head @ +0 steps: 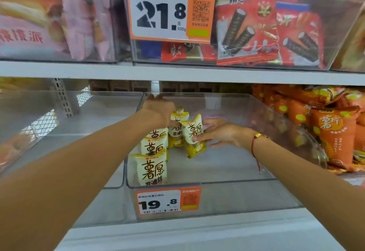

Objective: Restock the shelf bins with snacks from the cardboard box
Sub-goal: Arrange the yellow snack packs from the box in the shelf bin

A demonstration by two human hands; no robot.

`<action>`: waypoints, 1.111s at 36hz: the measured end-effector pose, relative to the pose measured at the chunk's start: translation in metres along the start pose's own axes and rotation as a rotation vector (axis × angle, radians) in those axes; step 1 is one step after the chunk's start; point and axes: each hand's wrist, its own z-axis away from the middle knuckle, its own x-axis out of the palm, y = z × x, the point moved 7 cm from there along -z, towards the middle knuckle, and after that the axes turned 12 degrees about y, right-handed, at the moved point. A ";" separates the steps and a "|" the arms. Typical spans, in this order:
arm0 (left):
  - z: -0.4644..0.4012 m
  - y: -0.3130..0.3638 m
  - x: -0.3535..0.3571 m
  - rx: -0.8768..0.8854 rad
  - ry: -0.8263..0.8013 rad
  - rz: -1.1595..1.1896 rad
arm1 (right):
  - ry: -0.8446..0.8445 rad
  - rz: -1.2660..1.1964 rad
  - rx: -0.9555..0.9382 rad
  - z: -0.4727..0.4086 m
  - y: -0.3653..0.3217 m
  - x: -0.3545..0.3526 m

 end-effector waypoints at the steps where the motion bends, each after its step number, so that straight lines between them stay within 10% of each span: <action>1: 0.001 -0.002 -0.002 -0.010 0.012 0.010 | 0.006 -0.003 -0.002 0.000 -0.001 0.001; 14: 0.147 -0.019 -0.055 -0.148 0.641 0.443 | 0.025 -0.063 -0.045 0.016 -0.012 0.023; 40: 0.209 -0.020 -0.024 -0.371 0.371 0.852 | 0.180 0.293 0.022 0.049 -0.020 0.037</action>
